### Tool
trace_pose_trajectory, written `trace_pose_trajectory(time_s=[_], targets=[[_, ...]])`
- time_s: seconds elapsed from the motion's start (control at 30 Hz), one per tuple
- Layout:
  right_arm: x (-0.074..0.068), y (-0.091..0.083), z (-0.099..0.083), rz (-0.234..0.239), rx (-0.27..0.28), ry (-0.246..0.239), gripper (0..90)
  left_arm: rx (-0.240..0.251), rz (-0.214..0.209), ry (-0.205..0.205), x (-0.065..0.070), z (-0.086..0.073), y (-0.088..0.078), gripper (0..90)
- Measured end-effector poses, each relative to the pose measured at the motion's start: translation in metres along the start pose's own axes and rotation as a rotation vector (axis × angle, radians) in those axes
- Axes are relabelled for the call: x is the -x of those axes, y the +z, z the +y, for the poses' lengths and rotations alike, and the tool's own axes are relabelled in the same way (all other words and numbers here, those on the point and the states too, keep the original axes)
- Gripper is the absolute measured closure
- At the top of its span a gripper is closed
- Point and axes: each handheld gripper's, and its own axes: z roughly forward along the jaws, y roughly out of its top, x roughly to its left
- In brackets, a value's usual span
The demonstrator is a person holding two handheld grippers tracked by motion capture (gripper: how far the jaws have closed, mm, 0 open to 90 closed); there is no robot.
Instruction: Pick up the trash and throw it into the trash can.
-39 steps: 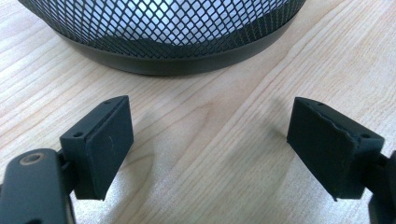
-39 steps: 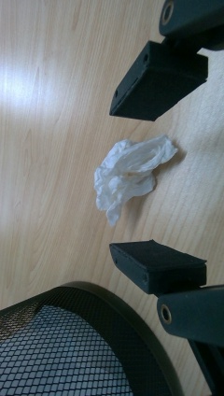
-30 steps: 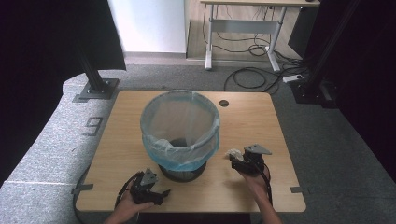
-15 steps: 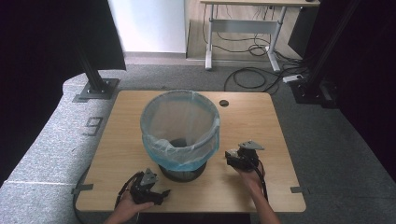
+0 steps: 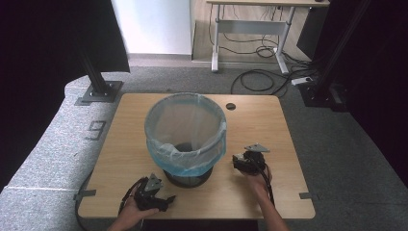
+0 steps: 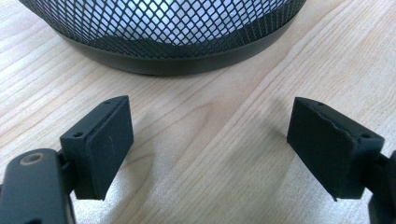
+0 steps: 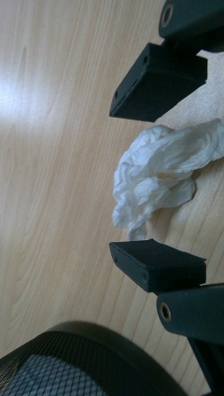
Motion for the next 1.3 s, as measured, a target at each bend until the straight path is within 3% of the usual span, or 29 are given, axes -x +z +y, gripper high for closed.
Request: trace_pose_trajectory(time_s=[0.2,0.43,0.5,0.63,0.73,1.0,1.3], targets=[[-0.002,0.005,-0.004,-0.022,-0.034,-0.035,35.3,0.000,0.000,-0.001,0.000,0.000,0.000,14.4],[-0.001,0.006,-0.006,-0.042,-0.065,-0.026,42.8,0.000,0.000,-0.001,0.000,0.000,0.000,14.4],[-0.002,0.006,-0.006,-0.040,-0.071,-0.031,47.9,0.000,0.000,-0.001,0.000,0.000,0.000,14.4],[-0.004,0.007,-0.006,-0.026,-0.083,-0.070,67.9,0.000,0.001,-0.001,0.000,0.000,0.000,14.4],[-0.005,0.006,-0.005,-0.013,-0.086,-0.081,75.9,0.000,0.001,-0.001,0.000,0.000,0.000,14.4],[0.001,-0.007,0.003,0.022,-0.050,-0.052,78.2,0.000,0.000,0.000,0.000,0.000,0.000,14.4],[0.005,-0.033,0.012,0.065,0.035,-0.035,78.2,0.000,0.001,0.000,0.000,0.000,0.000,14.4]])
